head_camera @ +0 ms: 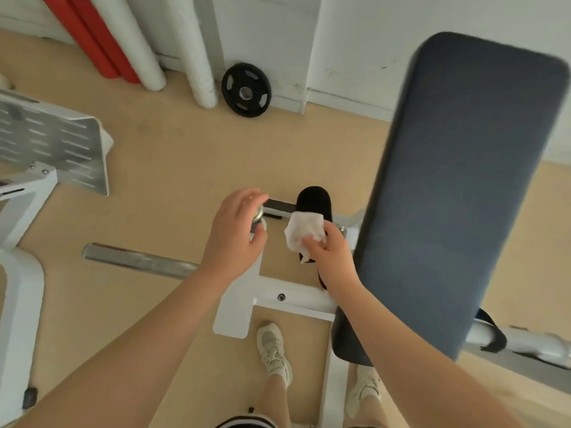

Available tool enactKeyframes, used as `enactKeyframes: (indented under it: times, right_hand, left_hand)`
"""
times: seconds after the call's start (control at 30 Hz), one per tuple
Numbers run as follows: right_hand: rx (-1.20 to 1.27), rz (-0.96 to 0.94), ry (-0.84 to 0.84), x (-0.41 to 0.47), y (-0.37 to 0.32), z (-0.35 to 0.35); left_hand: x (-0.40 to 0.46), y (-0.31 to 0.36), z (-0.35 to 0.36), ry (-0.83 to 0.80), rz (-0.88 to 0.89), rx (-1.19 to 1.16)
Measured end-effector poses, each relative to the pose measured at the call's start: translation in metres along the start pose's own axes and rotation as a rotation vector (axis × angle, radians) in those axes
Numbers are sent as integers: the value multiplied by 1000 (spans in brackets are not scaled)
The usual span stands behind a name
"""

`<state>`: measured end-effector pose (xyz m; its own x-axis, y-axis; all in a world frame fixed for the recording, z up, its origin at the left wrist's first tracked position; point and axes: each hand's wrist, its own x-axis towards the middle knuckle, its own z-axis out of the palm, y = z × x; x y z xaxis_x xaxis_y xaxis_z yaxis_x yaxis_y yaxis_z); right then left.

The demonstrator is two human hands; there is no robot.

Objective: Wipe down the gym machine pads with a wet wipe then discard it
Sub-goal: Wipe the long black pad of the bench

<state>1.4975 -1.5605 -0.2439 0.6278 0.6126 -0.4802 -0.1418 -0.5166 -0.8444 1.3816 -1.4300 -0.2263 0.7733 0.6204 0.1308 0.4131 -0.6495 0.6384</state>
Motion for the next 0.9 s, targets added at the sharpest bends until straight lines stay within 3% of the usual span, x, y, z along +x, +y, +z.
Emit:
enactKeyframes:
  times: [0.1,0.27,0.33,0.57,0.63,0.73,0.8,0.9]
  right_hand:
    - [56,12,4,-36,-5,-47]
    - [26,-82,19,-79,-1,-135]
    - [32,-118,69,-91,5,-173]
    - [308,-31,337,-132,63,-309]
    - [305,14,455,-142,84,-352]
    - [308,62,482,-154,114,-419]
    - [307,105,507,-159,135,-464]
    - [259,221,700,-158,170,-527]
  left_hand:
    - [12,48,10,-143,95,-41]
    - [32,147,52,-743,129,-232]
    - [35,184,76,-862,82,-257]
    - [31,308,179,-873,134,-264]
    - [29,349,216,-905,180,-259]
    - [21,411,276,-975,207,-294]
    - [17,448,314,-1044,169,-359]
    - [17,491,359,-1040,85,-397]
